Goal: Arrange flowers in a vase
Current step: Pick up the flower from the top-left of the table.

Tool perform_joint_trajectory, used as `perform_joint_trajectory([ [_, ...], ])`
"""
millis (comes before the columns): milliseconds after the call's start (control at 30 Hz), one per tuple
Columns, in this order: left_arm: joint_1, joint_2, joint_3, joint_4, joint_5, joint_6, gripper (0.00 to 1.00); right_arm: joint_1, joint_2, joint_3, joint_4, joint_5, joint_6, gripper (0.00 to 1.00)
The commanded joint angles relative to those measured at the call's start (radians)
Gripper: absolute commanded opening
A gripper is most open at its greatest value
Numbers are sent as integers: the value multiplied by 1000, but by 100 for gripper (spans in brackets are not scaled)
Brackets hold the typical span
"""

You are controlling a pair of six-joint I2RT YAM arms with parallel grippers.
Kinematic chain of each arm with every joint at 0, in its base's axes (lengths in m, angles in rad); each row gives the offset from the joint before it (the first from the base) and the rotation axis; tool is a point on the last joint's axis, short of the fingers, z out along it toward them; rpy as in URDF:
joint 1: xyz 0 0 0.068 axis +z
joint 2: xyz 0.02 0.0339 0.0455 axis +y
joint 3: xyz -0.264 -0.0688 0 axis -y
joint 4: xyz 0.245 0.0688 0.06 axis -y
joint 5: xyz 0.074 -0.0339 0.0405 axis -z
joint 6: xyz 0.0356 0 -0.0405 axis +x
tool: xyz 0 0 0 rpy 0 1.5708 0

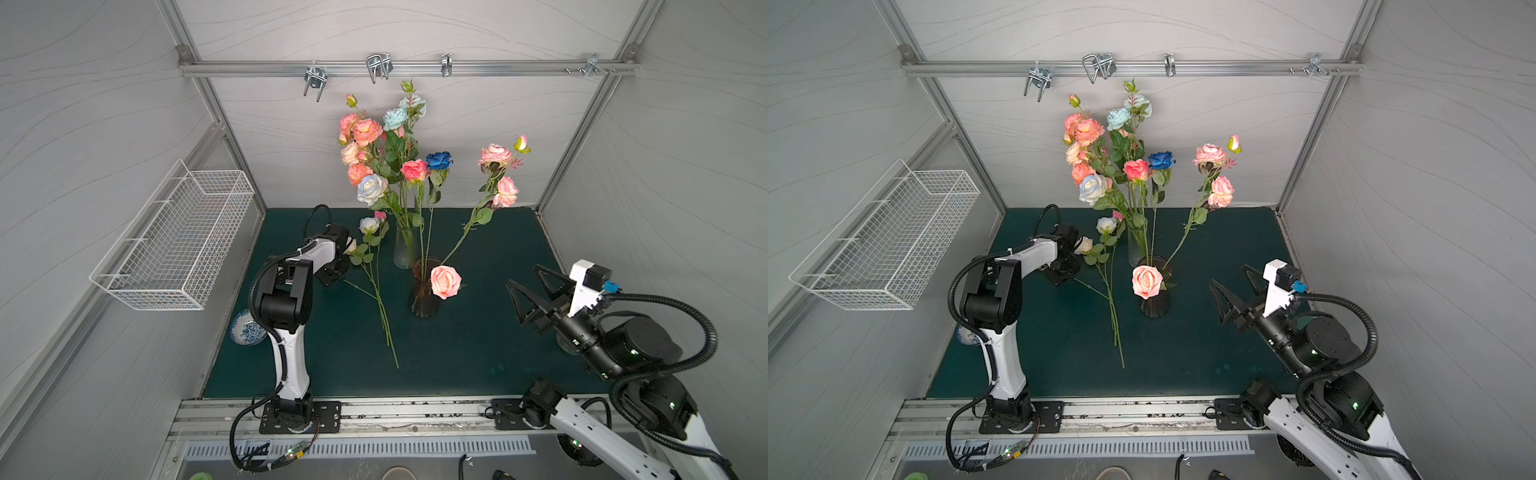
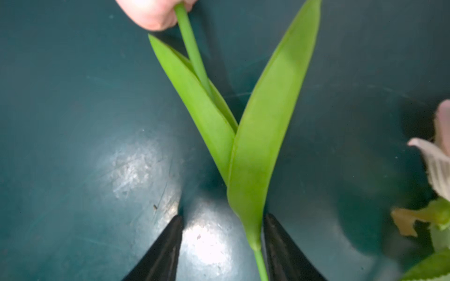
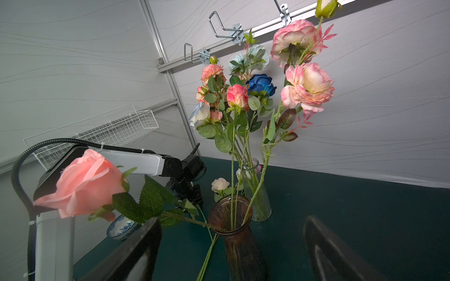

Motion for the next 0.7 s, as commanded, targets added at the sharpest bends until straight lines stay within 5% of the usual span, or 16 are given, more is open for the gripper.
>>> perform_joint_trajectory([
  [0, 0, 9, -11, 9, -21, -12, 41, 6, -13, 7, 4, 17, -13, 93],
  [233, 13, -57, -97, 48, -1, -12, 0, 5, -16, 8, -1, 11, -7, 93],
  [533, -13, -564, -374, 154, -49, 49, 0, 6, -37, 8, -2, 6, 4, 93],
  [667, -164, -862, -404, 142, -223, 123, 0, 5, -36, 5, 9, -1, 7, 93],
])
